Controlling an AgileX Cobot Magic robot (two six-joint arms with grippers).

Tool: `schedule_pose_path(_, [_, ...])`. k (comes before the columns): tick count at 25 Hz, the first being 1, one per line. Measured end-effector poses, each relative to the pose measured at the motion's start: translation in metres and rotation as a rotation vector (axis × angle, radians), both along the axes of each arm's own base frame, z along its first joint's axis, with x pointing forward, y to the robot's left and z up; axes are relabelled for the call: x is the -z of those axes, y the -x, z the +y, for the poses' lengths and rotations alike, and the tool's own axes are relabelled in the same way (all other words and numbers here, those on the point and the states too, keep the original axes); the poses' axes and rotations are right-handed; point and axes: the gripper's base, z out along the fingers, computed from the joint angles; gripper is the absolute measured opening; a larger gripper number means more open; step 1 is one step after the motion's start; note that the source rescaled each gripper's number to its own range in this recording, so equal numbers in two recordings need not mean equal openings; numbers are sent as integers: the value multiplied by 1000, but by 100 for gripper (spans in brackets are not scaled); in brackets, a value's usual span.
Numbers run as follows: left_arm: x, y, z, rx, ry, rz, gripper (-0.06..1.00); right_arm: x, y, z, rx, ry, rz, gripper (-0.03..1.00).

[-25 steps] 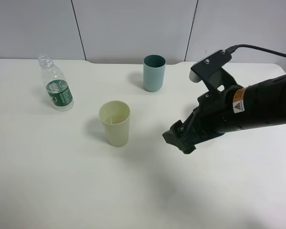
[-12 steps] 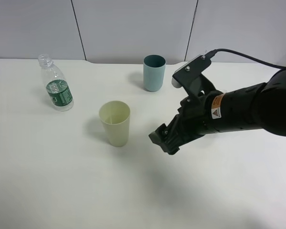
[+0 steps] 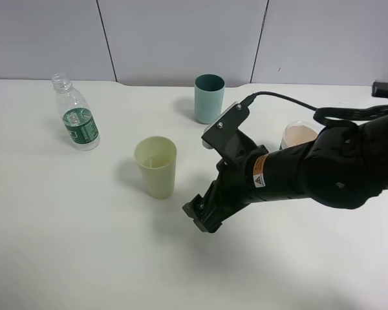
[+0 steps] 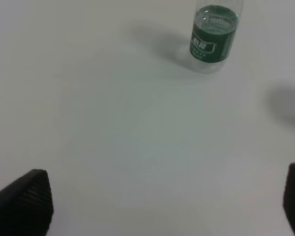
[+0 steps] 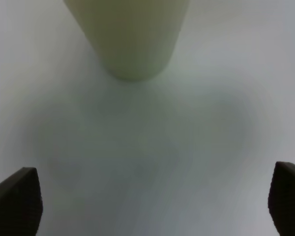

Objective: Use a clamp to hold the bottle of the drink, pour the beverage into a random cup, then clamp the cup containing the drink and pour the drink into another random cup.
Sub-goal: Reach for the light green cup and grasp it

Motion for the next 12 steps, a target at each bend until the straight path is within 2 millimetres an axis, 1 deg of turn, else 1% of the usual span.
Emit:
schedule_pose_path(6, [0,0,0,0,-1,0,87,8,-6,10,-32,-66,-65,100])
schedule_pose_path(9, [0,0,0,0,-1,0,87,18,-10,15,-37,-90,-77,100])
schedule_pose_path(12, [0,0,0,0,-1,0,87,33,-13,20,-41,-115,-89,100])
